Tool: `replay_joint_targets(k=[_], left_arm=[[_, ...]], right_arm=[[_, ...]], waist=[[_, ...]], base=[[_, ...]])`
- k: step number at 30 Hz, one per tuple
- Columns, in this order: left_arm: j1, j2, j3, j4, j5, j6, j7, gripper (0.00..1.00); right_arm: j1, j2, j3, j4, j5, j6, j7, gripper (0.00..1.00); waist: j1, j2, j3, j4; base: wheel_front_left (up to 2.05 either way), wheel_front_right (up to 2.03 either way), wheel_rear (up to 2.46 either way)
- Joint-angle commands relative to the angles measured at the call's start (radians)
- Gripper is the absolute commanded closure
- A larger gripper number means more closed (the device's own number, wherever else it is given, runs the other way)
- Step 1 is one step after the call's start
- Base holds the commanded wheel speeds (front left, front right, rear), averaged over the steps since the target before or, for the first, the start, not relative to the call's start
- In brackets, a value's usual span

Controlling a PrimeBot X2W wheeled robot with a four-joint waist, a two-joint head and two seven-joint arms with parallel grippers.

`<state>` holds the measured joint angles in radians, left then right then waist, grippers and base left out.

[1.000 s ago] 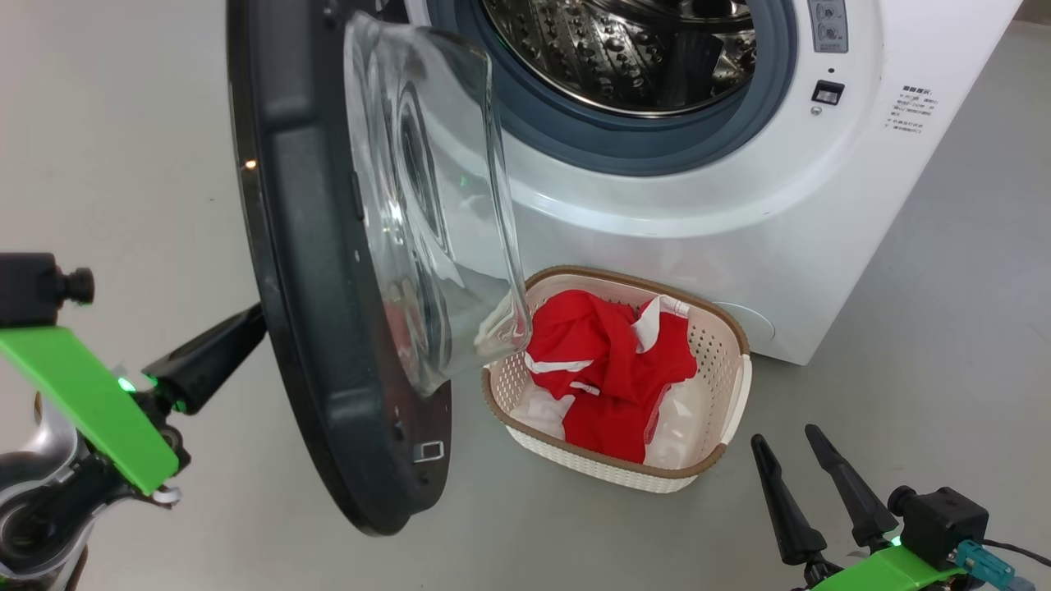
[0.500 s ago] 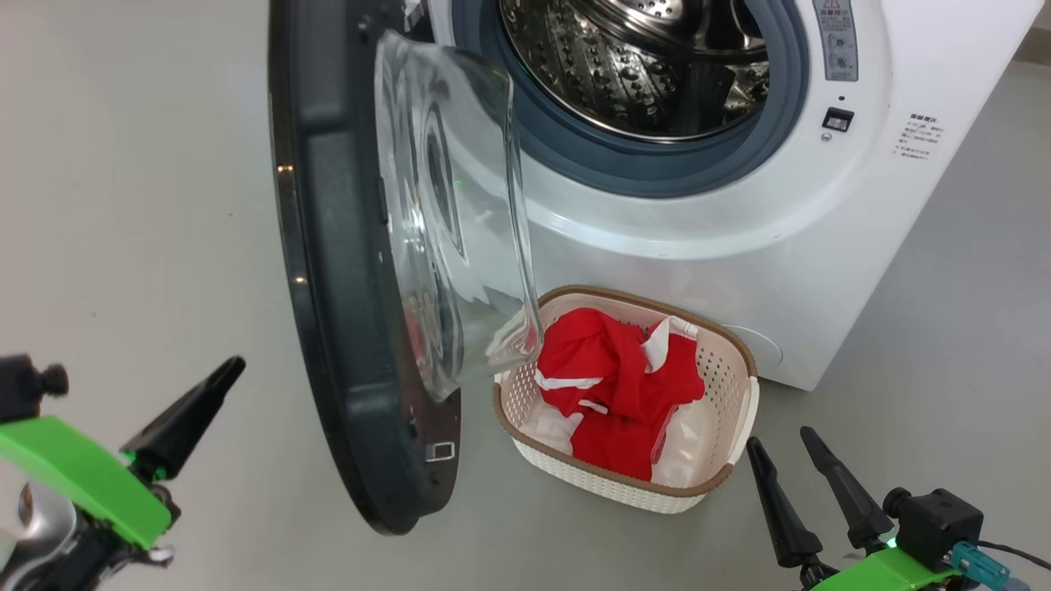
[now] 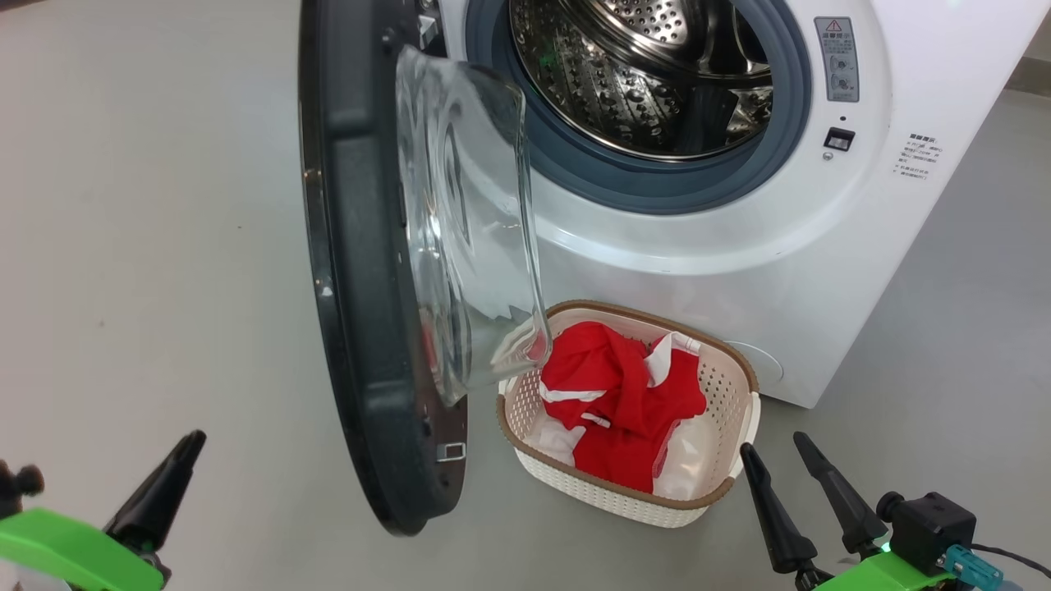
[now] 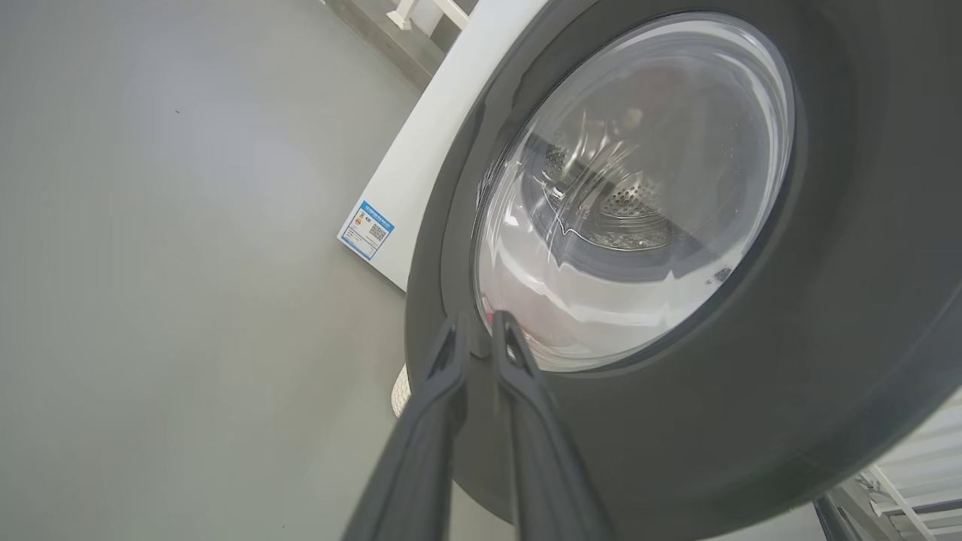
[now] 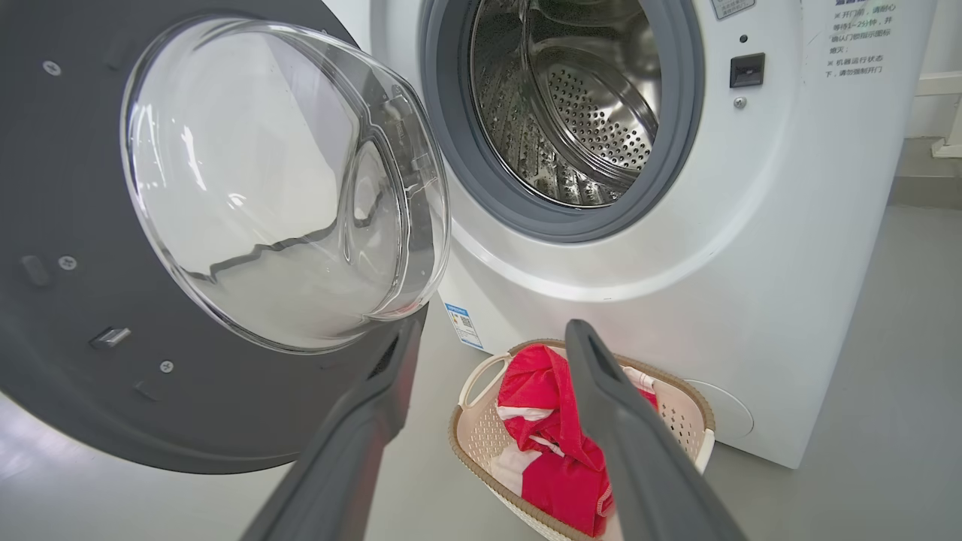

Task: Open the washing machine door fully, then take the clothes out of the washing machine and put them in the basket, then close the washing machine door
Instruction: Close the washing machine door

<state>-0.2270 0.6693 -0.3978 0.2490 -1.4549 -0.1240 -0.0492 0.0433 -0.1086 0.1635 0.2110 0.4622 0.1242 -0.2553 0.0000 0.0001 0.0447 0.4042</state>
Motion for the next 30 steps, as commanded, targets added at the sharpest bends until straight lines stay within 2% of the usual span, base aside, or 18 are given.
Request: replay_joint_targets(k=[1, 13, 19, 23, 30], left_arm=[[-0.011, 0.032, 0.036, 0.0, -0.005, -0.007, -0.03, 0.0], [0.039, -0.03, -0.012, 0.115, 0.033, -0.007, -0.173, 0.0], [0.052, -0.068, -0.01, 0.182, 0.117, -0.007, -0.21, 0.0], [0.061, -0.113, 0.082, 0.181, 0.223, -0.007, -0.212, 0.0], [0.124, -0.233, 0.281, 0.132, 0.422, -0.007, -0.212, 0.0]], right_arm=[[0.001, -0.009, 0.022, -0.02, 0.002, 0.007, -0.006, 0.0], [0.004, -0.013, 0.014, -0.02, 0.0, 0.007, -0.006, 0.0], [0.004, -0.015, 0.005, -0.02, 0.001, 0.007, -0.006, 0.0], [0.003, -0.019, -0.005, -0.023, 0.001, 0.007, -0.006, 0.0], [-0.003, -0.024, -0.025, -0.03, 0.0, 0.007, -0.006, 0.0]], waist=[[0.0, -0.0001, -0.003, 0.0], [0.0, -0.0001, -0.005, 0.001], [0.0, -0.0001, -0.005, 0.0], [0.0, -0.0001, -0.004, 0.001], [0.0, -0.0001, -0.001, -0.001]], base=[[0.0, 0.0, 0.0], [0.0, 0.0, 0.0], [0.0, 0.0, 0.0], [0.0, 0.0, 0.0], [0.0, 0.0, 0.0]])
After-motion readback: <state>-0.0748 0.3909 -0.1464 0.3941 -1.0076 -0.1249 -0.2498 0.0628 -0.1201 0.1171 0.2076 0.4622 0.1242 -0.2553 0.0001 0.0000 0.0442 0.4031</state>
